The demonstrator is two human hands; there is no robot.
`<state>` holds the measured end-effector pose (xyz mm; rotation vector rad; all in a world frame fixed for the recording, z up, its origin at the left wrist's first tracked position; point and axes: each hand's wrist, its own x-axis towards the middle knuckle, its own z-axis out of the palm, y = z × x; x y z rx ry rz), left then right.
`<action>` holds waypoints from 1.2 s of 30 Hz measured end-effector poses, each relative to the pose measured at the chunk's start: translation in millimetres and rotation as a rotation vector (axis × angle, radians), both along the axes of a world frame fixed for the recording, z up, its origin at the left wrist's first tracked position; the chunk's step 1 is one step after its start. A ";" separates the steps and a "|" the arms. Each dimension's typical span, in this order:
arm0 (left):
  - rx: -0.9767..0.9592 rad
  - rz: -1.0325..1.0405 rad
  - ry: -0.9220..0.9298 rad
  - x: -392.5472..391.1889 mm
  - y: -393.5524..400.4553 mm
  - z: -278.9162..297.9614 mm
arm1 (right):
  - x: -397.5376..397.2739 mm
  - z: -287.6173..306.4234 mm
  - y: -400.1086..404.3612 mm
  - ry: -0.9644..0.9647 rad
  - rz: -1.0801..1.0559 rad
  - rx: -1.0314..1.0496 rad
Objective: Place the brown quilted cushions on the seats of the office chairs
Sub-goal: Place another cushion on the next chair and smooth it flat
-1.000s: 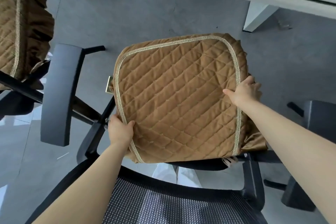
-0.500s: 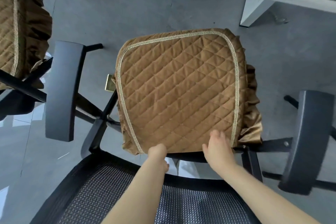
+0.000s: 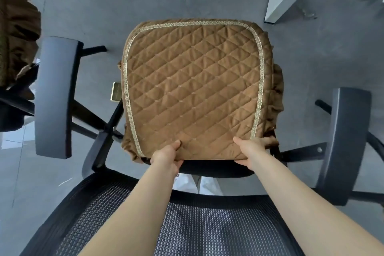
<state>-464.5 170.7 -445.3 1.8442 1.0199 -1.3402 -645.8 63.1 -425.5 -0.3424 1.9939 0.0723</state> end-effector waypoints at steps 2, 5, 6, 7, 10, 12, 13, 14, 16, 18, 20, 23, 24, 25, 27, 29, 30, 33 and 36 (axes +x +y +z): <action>0.051 -0.065 -0.027 3.4 1.6 4.1 | -0.7 -2.1 7.2 0.061 0.040 -0.004; 0.144 -0.182 -0.008 -6.2 11.3 -1.1 | -7.3 -3.1 17.5 0.119 0.028 0.076; 0.160 -0.203 0.023 -12.0 15.8 -1.1 | -11.0 -3.8 21.9 0.149 0.016 0.121; 0.180 -0.207 0.048 -17.0 17.8 -0.5 | -14.9 -3.7 26.8 0.188 0.022 0.175; 0.166 -0.208 -0.020 -22.3 18.0 12.6 | -27.1 -4.4 38.2 0.321 0.420 0.340; 0.096 -0.297 -0.013 -17.5 8.8 21.1 | -24.5 -2.1 38.8 0.324 0.562 0.247; 0.027 -0.355 0.048 -12.8 1.5 26.3 | -23.2 -3.3 35.7 0.313 0.661 0.182; -0.009 -0.381 0.082 -6.4 -7.9 35.8 | -19.7 -0.1 30.5 0.303 0.752 0.136; -0.051 -0.456 0.182 9.1 -26.7 53.2 | -7.2 11.5 16.4 0.258 0.875 0.010; -0.102 -0.609 0.134 30.1 -46.1 55.4 | 10.9 19.8 -6.4 0.203 1.078 -0.198; -0.123 -0.758 -0.065 52.2 -65.5 52.6 | 28.7 19.7 -31.8 0.187 1.291 -0.391; -0.161 -0.911 -0.372 89.9 -92.4 40.3 | 61.2 11.3 -74.1 0.159 1.496 -0.562; -0.120 -0.973 -0.487 102.6 -99.3 33.1 | 71.6 6.9 -88.8 0.157 1.552 -0.588; -0.058 -1.055 -0.607 114.4 -105.3 26.7 | 81.2 1.4 -103.8 0.161 1.605 -0.605; -0.007 -1.162 -0.798 132.8 -113.6 13.3 | 95.8 -6.6 -135.1 0.203 1.679 -0.622; -0.053 -1.151 -0.826 146.0 -121.1 3.6 | 106.6 -16.7 -165.5 0.250 1.695 -0.604; -0.082 -1.119 -0.783 152.0 -124.4 -3.1 | 111.0 -21.3 -178.3 0.269 1.689 -0.570; -0.131 -1.114 -0.665 163.6 -134.8 -18.4 | 113.6 -31.5 -209.6 0.292 1.621 -0.407; -0.127 -1.120 -0.644 162.9 -143.6 -24.9 | 104.6 -43.5 -231.2 0.268 1.572 -0.275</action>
